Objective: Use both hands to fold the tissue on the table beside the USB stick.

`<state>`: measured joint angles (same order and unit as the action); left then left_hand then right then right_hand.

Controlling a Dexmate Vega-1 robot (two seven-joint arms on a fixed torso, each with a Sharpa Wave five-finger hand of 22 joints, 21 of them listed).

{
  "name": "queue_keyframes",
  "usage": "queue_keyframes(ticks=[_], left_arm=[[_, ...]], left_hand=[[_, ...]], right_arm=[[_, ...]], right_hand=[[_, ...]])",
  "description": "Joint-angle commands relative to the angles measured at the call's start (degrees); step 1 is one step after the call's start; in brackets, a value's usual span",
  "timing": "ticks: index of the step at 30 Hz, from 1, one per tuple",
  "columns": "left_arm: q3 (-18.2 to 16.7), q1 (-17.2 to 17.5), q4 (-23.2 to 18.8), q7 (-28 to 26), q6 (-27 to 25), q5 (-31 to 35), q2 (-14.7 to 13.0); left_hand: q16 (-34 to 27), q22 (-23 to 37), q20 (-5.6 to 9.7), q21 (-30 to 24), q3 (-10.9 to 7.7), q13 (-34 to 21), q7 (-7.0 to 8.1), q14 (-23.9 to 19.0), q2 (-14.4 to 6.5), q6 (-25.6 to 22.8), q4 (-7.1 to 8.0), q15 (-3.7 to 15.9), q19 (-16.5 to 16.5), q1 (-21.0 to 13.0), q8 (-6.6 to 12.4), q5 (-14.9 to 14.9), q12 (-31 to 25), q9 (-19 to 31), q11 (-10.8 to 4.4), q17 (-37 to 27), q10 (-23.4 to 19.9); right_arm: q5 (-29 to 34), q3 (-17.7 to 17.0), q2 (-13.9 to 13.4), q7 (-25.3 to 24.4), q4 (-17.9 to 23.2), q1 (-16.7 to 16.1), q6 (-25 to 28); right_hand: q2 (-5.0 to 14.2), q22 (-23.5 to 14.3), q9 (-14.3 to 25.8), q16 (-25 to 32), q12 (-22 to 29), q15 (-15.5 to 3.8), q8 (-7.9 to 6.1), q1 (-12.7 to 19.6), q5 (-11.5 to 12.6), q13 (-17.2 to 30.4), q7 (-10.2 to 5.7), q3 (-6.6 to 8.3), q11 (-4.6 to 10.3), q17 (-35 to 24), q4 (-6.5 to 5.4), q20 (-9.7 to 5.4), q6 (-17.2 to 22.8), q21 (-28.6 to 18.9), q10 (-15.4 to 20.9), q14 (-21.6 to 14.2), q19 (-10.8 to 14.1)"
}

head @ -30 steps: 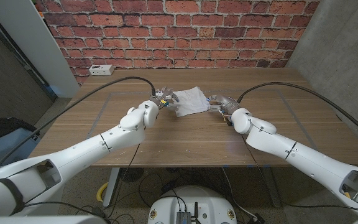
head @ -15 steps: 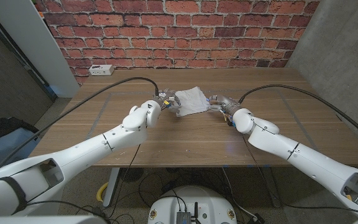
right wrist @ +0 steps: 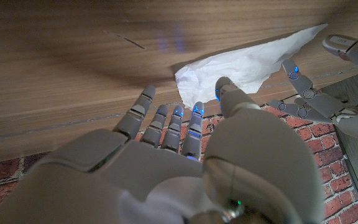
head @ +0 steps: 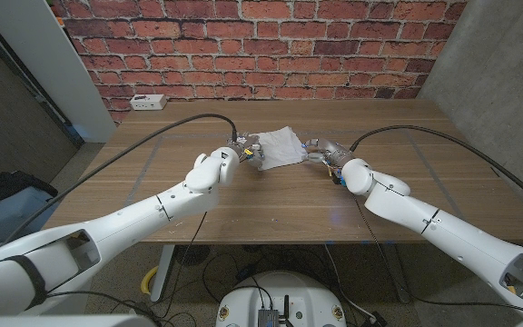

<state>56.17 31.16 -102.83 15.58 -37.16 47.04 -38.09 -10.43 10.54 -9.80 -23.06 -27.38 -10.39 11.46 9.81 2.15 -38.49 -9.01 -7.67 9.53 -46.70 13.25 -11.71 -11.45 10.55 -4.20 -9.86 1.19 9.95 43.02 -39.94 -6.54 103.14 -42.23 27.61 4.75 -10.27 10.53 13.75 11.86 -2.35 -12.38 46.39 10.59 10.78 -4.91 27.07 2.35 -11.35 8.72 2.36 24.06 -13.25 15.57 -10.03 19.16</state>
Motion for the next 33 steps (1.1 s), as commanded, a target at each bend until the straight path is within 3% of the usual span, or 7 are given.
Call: queue_keyframes(ticks=[1, 9, 17, 27, 33], left_arm=[[0.72, -0.21, 2.36, 1.88, -0.76, 3.02, 1.53], [0.13, 0.82, 2.9, -1.09, 0.85, 2.96, 1.99], [1.5, 1.48, 4.74, -4.72, -0.06, 7.41, 3.15], [1.95, 2.56, 8.99, -9.85, -1.72, 10.31, 5.57], [1.73, 2.6, 11.68, -11.81, -1.82, 9.2, 6.75]], left_hand=[[-0.35, 0.21, -0.34, 0.23, -0.22, -0.2, -0.58, 4.38, -0.4, -0.3, 0.16, 0.39, -0.38, -0.61, -0.13, 0.22, -0.35, 0.08, 0.07, -0.16, -0.54], [-0.41, 0.22, -0.43, 0.45, 0.31, -0.2, -1.08, 3.92, -0.95, 0.47, 0.52, 0.55, -0.63, -0.58, -0.95, 0.78, -0.35, 0.11, 0.63, -0.14, -0.67], [-0.93, 0.2, -0.1, 0.35, 1.61, -0.19, -2.35, 1.19, -0.92, -3.57, 0.56, 1.94, -2.53, -0.56, -0.2, 1.14, -1.31, 0.17, -0.04, -0.1, -3.93], [-1.33, 0.05, 0.26, 0.42, 1.85, -0.11, -3.11, -4.46, -3.07, -13.49, -0.34, 4.2, -6.19, -4.71, 1.54, 1.51, -2.2, 0.29, -2.26, 0.04, -10.17], [-1.4, 0.01, 0.65, 0.35, 1.88, -0.1, -4.11, -7.1, -4.18, -17.56, -0.52, 5.18, -8.37, -6.93, 2.22, 1.73, -2.44, 0.53, -2.47, 0.08, -13.04]], right_arm=[[0.07, 0.14, 0.19, -0.06, -0.32, 0.38, -0.6], [-0.3, 0.04, 0.43, 0.09, -0.76, 0.5, -0.87], [-0.68, -0.1, 0.55, 0.05, -1.31, 0.52, -1.32], [-0.65, 0.05, 0.67, 0.17, -2.01, 0.9, -1.85], [-0.54, 0.23, 0.85, 0.41, -2.38, 1.3, -1.75]], right_hand=[[0.12, -0.18, 0.27, -0.28, -0.11, -0.66, 0.28, -0.39, 0.27, 0.31, 0.07, -0.51, -0.2, -0.13, -0.13, -0.07, 0.57, 0.08, 0.35, -0.34, 0.28], [0.27, -0.19, 0.28, -0.26, -0.15, -0.61, 0.38, -0.32, 0.32, 0.32, 0.1, -0.84, -0.21, -0.19, -0.22, 0.01, 0.66, 0.12, 0.37, -0.41, 0.33], [0.4, -0.2, 0.28, -0.25, -0.18, -0.62, 0.47, -0.28, 0.35, 0.33, 0.06, -1.12, -0.24, -0.24, -0.29, 0.01, 0.7, 0.17, 0.41, -0.45, 0.31], [0.53, -0.21, 0.29, -0.17, -0.17, -0.52, 0.52, -0.32, 0.36, 0.34, 0.22, -1.42, -0.3, -0.29, -0.41, 0.12, 0.8, 0.18, 0.51, -0.63, 0.4], [0.54, -0.21, 0.29, -0.17, -0.2, -0.52, 0.56, -0.31, 0.38, 0.35, 0.23, -1.63, -0.29, -0.3, -0.43, 0.12, 0.88, 0.19, 0.51, -0.67, 0.46]])
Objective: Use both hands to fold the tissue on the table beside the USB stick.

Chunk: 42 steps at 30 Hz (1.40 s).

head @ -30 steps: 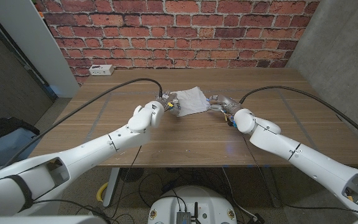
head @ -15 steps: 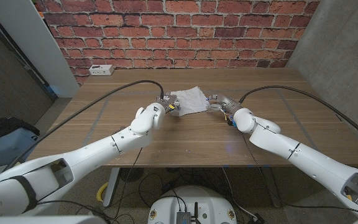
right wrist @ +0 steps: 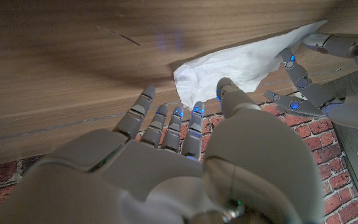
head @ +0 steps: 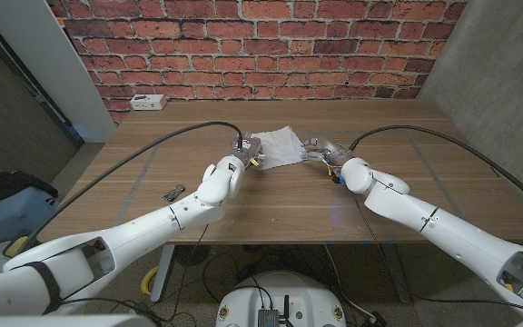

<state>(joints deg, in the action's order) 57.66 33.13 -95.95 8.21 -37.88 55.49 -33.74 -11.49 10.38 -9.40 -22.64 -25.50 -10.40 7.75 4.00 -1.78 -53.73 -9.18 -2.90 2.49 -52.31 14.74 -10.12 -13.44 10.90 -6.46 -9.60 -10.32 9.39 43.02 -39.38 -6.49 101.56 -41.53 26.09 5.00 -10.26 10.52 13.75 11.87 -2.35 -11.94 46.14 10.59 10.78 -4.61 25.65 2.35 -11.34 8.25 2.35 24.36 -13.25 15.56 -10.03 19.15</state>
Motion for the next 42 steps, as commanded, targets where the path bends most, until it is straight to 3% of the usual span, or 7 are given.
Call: queue_keyframes(ticks=[1, 4, 8, 13, 24, 30, 42], left_arm=[[0.02, 0.53, 4.65, -3.57, -0.98, -0.08, 2.35], [-1.03, 0.12, 3.01, -0.34, 0.12, -3.27, 1.4], [-2.26, -0.59, 0.41, 3.88, 1.15, -6.97, 0.05], [-3.01, 0.42, -4.05, 2.47, 2.06, -7.07, -2.28], [-2.71, 1.04, -11.05, 5.89, -0.33, 0.15, -5.31], [-2.63, 2.14, -9.61, 4.06, -0.81, 4.64, -4.36], [-1.97, 1.57, -5.71, 7.21, 0.34, 8.96, -2.28]], left_hand=[[-0.1, 0.16, 0.7, 0.14, 0.72, -0.1, -0.92, -1.32, 0.32, -1.48, -0.06, 0.7, -1.37, -0.91, 0.11, 0.29, -0.23, 0.21, -0.05, -0.2, -1.63], [1.12, 0.39, -0.34, 2.58, 4.65, -0.25, -3.53, 1.36, -0.93, 9.07, 3.09, -1.12, 1.1, 5.16, -4.68, 0.15, 1.94, 0.27, 2.83, -0.38, 1.54], [1.44, 0.67, -1.64, 4.65, 6.01, -0.34, -4.77, 4.96, -3.65, 15.58, 4.87, -2.75, 4.46, 9.08, -4.95, 0.14, 2.77, 0.24, 4.26, -0.43, 5.91], [1.17, 0.79, -1.79, 5.07, 6.9, -0.37, -5.35, 5.22, -3.57, 17.01, 5.42, -2.82, 5.06, 10.88, -4.71, 0.24, 2.4, 0.15, 4.56, -0.47, 6.12], [1.2, 0.75, -1.61, 5.52, 8.31, -0.36, -3.42, 5.86, -0.87, 16.89, 4.03, -3.05, 4.95, 11.5, -3.98, -0.12, 2.44, 0.02, 3.81, -0.42, 7.19], [0.51, 0.64, -1.23, 5.16, 8.01, -0.36, -1.45, 3.83, 0.66, 17.0, 1.03, -2.38, 2.61, 8.13, -3.59, -0.64, 1.65, 0.11, 2.89, -0.38, 5.87], [0.78, 0.54, -1.18, 5.45, 8.38, -0.39, 0.32, 3.81, 2.56, 18.28, -0.27, -2.48, 1.95, 5.93, -3.56, -1.07, 1.82, 0.15, 2.92, -0.39, 6.38]], right_arm=[[0.16, 0.29, 0.34, 0.3, -0.84, 0.68, -0.08], [0.34, 0.47, 0.39, 0.45, -1.08, 0.96, -0.07], [0.52, 0.76, 0.77, 0.6, -1.69, 1.5, -0.25], [0.52, 1.02, 1.35, 0.86, -2.46, 2.16, -0.58], [0.26, 1.33, 2.47, 0.98, -3.61, 3.11, -1.38], [-0.07, 1.15, 2.63, 0.87, -3.57, 3.09, -1.29], [-0.47, 0.71, 2.45, 0.2, -2.97, 2.58, -1.11]], right_hand=[[0.29, -0.22, 0.3, -0.16, -0.21, -0.52, 0.13, -0.06, 0.38, 0.35, -0.03, -0.25, -0.29, -0.32, 0.05, 0.13, 0.59, 0.19, 0.52, -0.69, 0.47], [0.3, -0.22, 0.3, -0.17, -0.2, -0.5, 0.16, -0.04, 0.39, 0.35, -0.03, -0.36, -0.25, -0.32, 0.05, 0.14, 0.6, 0.19, 0.57, -0.7, 0.5], [0.33, -0.22, 0.3, -0.17, -0.2, -0.56, 0.19, 0.0, 0.41, 0.35, -0.05, -0.51, -0.31, -0.33, 0.04, 0.06, 0.65, 0.2, 0.64, -0.71, 0.55], [0.41, -0.22, 0.3, -0.18, -0.22, -0.6, 0.23, 0.08, 0.44, 0.36, -0.08, -0.62, -0.32, -0.34, 0.05, 0.02, 0.66, 0.21, 0.64, -0.7, 0.58], [0.61, -0.23, 0.31, -0.19, -0.27, -0.65, 0.34, 0.25, 0.48, 0.36, -0.08, -0.92, -0.21, -0.37, 0.04, -0.13, 0.65, 0.24, 0.62, -0.72, 0.65], [0.69, -0.23, 0.31, -0.17, -0.27, -0.6, 0.38, 0.29, 0.49, 0.37, -0.04, -1.08, -0.31, -0.39, 0.02, -0.07, 0.66, 0.24, 0.67, -0.78, 0.73], [0.83, -0.24, 0.32, -0.11, -0.27, -0.63, 0.48, 0.27, 0.49, 0.38, -0.05, -1.55, -0.35, -0.44, -0.1, -0.1, 0.65, 0.28, 0.78, -0.97, 0.77]])
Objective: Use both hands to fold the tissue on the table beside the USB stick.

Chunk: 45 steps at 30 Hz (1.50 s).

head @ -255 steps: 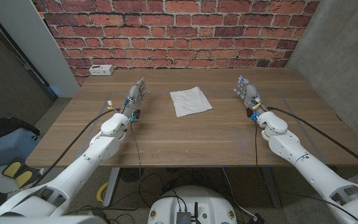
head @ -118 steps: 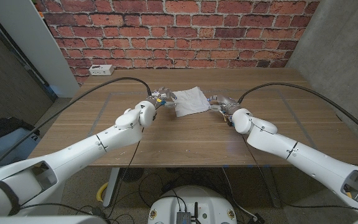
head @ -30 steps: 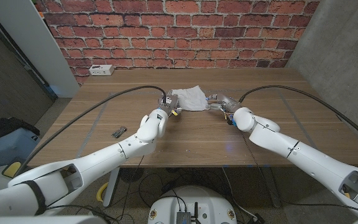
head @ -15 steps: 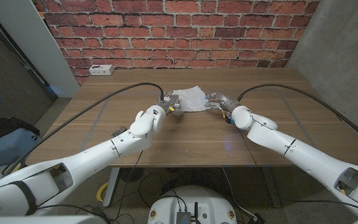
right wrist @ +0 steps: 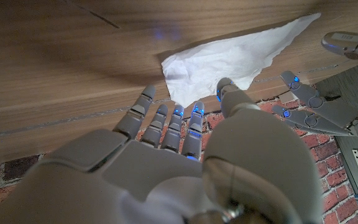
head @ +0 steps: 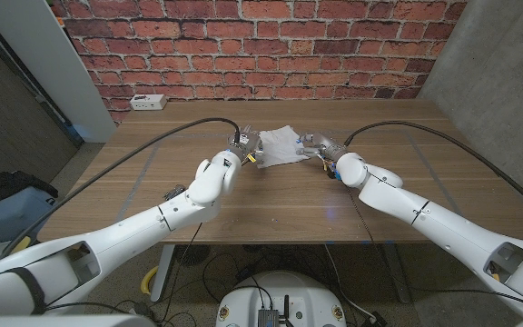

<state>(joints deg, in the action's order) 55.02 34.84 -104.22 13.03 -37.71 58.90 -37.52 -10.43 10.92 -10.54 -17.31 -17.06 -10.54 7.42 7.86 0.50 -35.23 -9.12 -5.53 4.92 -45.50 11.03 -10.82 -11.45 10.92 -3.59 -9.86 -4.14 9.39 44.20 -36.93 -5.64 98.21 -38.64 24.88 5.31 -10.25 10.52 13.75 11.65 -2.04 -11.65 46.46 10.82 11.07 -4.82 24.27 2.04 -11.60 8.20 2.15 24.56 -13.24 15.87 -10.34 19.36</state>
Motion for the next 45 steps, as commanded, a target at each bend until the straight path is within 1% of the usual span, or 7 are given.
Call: queue_keyframes(ticks=[1, 17, 27, 36, 39, 41, 45], left_arm=[[0.54, -0.06, 2.76, 2.3, 0.45, 5.47, 1.59], [0.69, -0.1, 6.7, 2.51, 1.85, 6.29, 3.61], [1.68, -1.06, 9.39, 3.49, 1.7, 5.85, 4.93], [1.71, -0.25, 11.45, -0.46, 1.11, 4.4, 5.32], [0.76, 1.1, 11.48, -5.33, 1.04, 3.08, 5.31], [0.31, 1.74, 11.62, -8.14, 0.97, 2.33, 5.44], [-0.66, 2.99, 11.59, -12.98, 0.89, 0.48, 5.67]], left_hand=[[-0.26, 0.01, 0.01, 0.15, -0.04, -0.26, 0.67, -0.01, 0.34, -0.22, -0.34, 0.15, -0.5, -0.99, 0.17, -0.4, -0.19, 0.14, -0.05, -0.13, 0.16], [-0.33, 0.0, 0.01, 0.24, -0.41, -0.26, 1.37, -0.42, -0.46, -0.79, -0.13, 0.3, -1.43, -2.6, 0.41, -0.5, -0.49, 0.15, -0.22, -0.12, -0.53], [-0.4, 0.06, 0.0, 0.37, -1.51, -0.23, 1.16, -1.38, -3.46, -3.27, 0.35, 0.58, -2.47, -4.44, 0.91, -0.23, -0.78, 0.16, -0.54, -0.07, -1.81], [-0.71, 0.04, 0.56, 0.35, -2.38, -0.14, 0.01, -4.14, -5.49, -12.55, -0.08, 2.15, -4.68, -6.9, 2.99, 0.73, -1.81, 0.0, -2.25, 0.05, -6.41], [-1.05, 0.03, 1.17, 0.07, -2.75, -0.09, 0.01, -6.65, -6.1, -17.88, -0.34, 3.76, -6.46, -8.36, 4.11, 0.77, -2.28, 0.02, -3.06, 0.1, -9.3], [-1.08, 0.04, 1.43, -0.19, -3.36, -0.03, -1.23, -8.78, -7.35, -23.05, -0.42, 4.85, -8.12, -10.04, 5.29, 0.74, -2.55, 0.22, -3.22, 0.17, -12.1], [-1.27, 0.1, 2.18, -0.73, -3.63, -0.01, -2.28, -11.23, -7.85, -24.94, -0.44, 5.88, -10.14, -11.26, 5.38, 0.8, -2.84, 0.37, -3.74, 0.19, -14.66]], right_arm=[[-0.33, -0.39, -0.1, -0.67, 0.47, -0.31, 0.16], [-0.26, -0.82, -0.71, -1.43, 1.18, -1.1, -0.27], [0.04, -1.19, -1.21, -2.04, 2.32, -1.95, 0.23], [0.25, -1.42, -1.45, -2.5, 3.1, -2.53, 0.05], [0.43, -1.41, -1.57, -2.6, 3.65, -2.8, 0.25], [0.5, -1.45, -1.72, -2.57, 4.01, -2.98, 0.43], [0.77, -1.53, -2.26, -2.44, 5.04, -3.41, 1.01]], right_hand=[[0.54, -0.24, 0.32, -0.1, -0.06, -0.9, 0.2, -0.06, 0.26, 0.09, 0.2, -0.21, 0.01, -0.19, -0.07, 0.09, 0.45, 0.29, 0.46, -0.66, 0.56], [0.73, -0.25, 0.33, -0.06, -0.01, -0.98, 0.26, -0.21, 0.24, 0.11, 0.25, -0.67, -0.1, -0.26, -0.26, 0.15, 0.49, 0.32, 0.69, -0.76, 0.63], [0.88, -0.25, 0.34, -0.01, 0.02, -0.95, 0.29, -0.43, 0.21, 0.12, 0.21, -1.09, -0.09, -0.32, -0.47, 0.15, 0.57, 0.37, 0.86, -0.84, 0.61], [1.0, -0.26, 0.34, -0.01, 0.03, -0.98, 0.28, -0.52, 0.2, 0.12, 0.22, -1.42, -0.11, -0.36, -0.56, 0.25, 0.71, 0.4, 1.01, -0.84, 0.65], [1.03, -0.26, 0.34, 0.0, 0.02, -1.01, 0.27, -0.51, 0.2, 0.13, 0.25, -1.51, -0.1, -0.36, -0.55, 0.25, 0.77, 0.41, 1.01, -0.87, 0.65], [1.04, -0.26, 0.34, -0.02, 0.01, -0.98, 0.26, -0.47, 0.21, 0.13, 0.31, -1.57, -0.09, -0.35, -0.52, 0.3, 0.82, 0.4, 1.01, -0.86, 0.69], [0.94, -0.25, 0.33, -0.03, 0.0, -0.95, 0.27, -0.37, 0.23, 0.12, 0.35, -1.67, -0.15, -0.32, -0.41, 0.42, 0.87, 0.4, 1.03, -0.91, 0.76]])
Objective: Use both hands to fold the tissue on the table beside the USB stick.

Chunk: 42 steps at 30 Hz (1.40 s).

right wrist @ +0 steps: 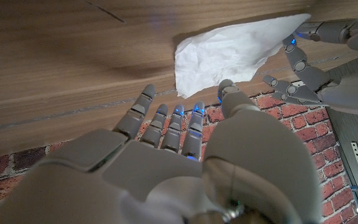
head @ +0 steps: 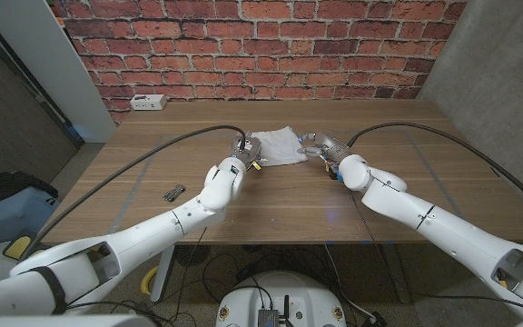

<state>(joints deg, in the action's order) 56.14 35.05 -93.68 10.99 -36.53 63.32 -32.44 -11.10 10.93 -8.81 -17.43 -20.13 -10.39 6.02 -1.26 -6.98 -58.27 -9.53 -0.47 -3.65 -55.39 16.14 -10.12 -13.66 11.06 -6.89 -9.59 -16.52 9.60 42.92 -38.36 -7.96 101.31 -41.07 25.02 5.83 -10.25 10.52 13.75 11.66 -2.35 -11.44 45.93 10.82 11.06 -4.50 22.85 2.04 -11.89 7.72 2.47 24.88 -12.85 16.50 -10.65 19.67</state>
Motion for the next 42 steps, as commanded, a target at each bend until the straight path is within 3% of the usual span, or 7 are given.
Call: queue_keyframes(ticks=[1, 7, 12, 16, 22, 27, 42], left_arm=[[-2.07, 3.12, 1.04, -12.23, -0.35, -4.46, 0.67], [-3.27, 4.61, 0.64, -17.49, -0.93, -7.31, 1.1], [-5.84, 6.36, 0.18, -22.54, 0.83, -13.14, 1.7], [-6.38, 6.4, -0.9, -22.05, 0.55, -16.1, 1.57], [-6.06, 5.86, -1.96, -21.33, -0.3, -18.28, 1.16], [-6.52, 5.81, -2.27, -22.07, 0.15, -20.81, 0.84], [-10.28, 7.31, -4.71, -24.3, 4.21, -30.91, -1.16]], left_hand=[[-0.63, 0.11, 0.32, -0.68, -0.6, -0.17, -1.54, -2.67, -0.59, -1.47, 0.08, 0.98, -1.86, -1.53, -0.01, 0.09, -0.53, 0.33, -0.26, -0.07, -2.47], [-0.66, 0.19, 0.6, -1.01, -0.71, -0.22, -2.96, -4.21, -1.11, -1.7, 0.28, 1.33, -2.95, -1.94, -0.17, -0.01, -0.64, 0.65, 0.01, -0.05, -4.03], [-0.41, 0.39, 0.83, -1.46, -1.4, -0.32, -6.5, -5.88, -2.01, -2.26, 0.15, 1.54, -4.19, -3.32, 0.72, -0.42, -0.57, 2.44, 0.57, -0.01, -6.05], [0.31, 0.82, 0.33, -1.66, -2.41, -0.67, -8.67, -5.62, -3.93, -0.05, 1.45, 0.14, -3.97, -3.89, 1.94, -0.36, 0.7, 5.86, 3.38, -0.23, -4.75], [0.12, 1.44, -0.08, -1.94, -5.29, -1.28, -8.33, -3.36, -5.17, 6.76, 6.52, -1.6, -2.89, -1.94, 3.88, -0.8, 1.89, 11.46, 4.83, -1.57, -2.06], [0.08, 1.59, 0.09, -2.09, -6.35, -1.42, -8.42, -2.93, -4.99, 7.85, 7.5, -1.93, -2.68, -1.66, 4.85, -0.94, 1.92, 13.0, 4.99, -1.72, -1.8], [-0.26, 2.02, 0.44, -2.63, -8.78, -1.76, -9.6, -2.67, -4.93, 10.2, 9.17, -2.33, -2.35, -1.46, 7.42, -0.92, 1.77, 16.66, 5.89, -2.01, -1.69]], right_arm=[[0.58, -0.29, -1.05, 0.02, 2.24, -1.08, 1.01], [0.98, -0.14, -2.45, 1.64, 4.13, -1.35, 2.6], [2.21, 0.76, -3.18, 2.95, 5.54, -1.14, 4.58], [2.71, 1.54, -3.16, 4.26, 5.75, -0.57, 5.83], [5.27, 3.32, -2.47, 3.95, 4.7, 0.4, 6.5], [8.17, 4.74, -1.52, 2.5, 3.32, 0.9, 6.86], [11.92, 6.64, 1.21, 0.29, -3.4, 2.09, 3.48]], right_hand=[[0.25, -0.25, 0.33, -0.05, -0.01, -0.6, 0.05, 0.24, 0.24, 0.13, 0.09, -0.33, -0.16, 0.01, 0.19, 0.14, 0.58, 0.0, 0.41, -0.63, 0.47], [-2.4, -0.16, 0.31, -0.77, 0.2, -0.8, -0.32, 3.08, 0.96, 0.17, 0.25, -0.8, -0.03, 0.62, 2.38, 1.13, 2.15, 0.55, 1.25, -0.34, -0.39], [-3.9, -0.17, 0.37, 0.51, 1.4, -2.28, -0.64, 3.78, 1.81, 0.81, -0.19, -2.03, -0.24, -0.28, 1.71, 1.4, 3.79, 1.37, 4.05, -2.79, -2.5], [-4.81, -0.2, 0.4, 0.37, 1.07, -1.9, -0.5, 3.28, 2.26, 1.25, -0.97, -3.08, -0.4, -1.01, 1.24, 1.63, 3.96, 1.88, 2.57, -1.63, -4.35], [-5.03, -0.26, 0.45, 0.26, 0.31, -1.81, -0.16, 5.24, 3.6, 1.73, -4.8, -3.58, 1.6, -1.98, 1.63, 1.22, 3.48, 1.74, -0.32, 0.29, -5.63], [-3.43, -0.26, 0.47, 1.69, 1.25, -3.86, -0.61, 10.35, 5.02, 2.3, -8.0, -2.72, 5.03, -3.18, 2.11, 0.43, 5.04, 1.36, 1.04, -0.99, -5.97], [-3.89, -0.23, 0.47, 3.09, 2.18, -5.24, -0.56, 12.38, 5.38, 2.9, -8.11, -3.65, 6.94, -4.35, 1.91, -0.07, 5.87, 1.15, 2.18, -2.59, -5.89]])
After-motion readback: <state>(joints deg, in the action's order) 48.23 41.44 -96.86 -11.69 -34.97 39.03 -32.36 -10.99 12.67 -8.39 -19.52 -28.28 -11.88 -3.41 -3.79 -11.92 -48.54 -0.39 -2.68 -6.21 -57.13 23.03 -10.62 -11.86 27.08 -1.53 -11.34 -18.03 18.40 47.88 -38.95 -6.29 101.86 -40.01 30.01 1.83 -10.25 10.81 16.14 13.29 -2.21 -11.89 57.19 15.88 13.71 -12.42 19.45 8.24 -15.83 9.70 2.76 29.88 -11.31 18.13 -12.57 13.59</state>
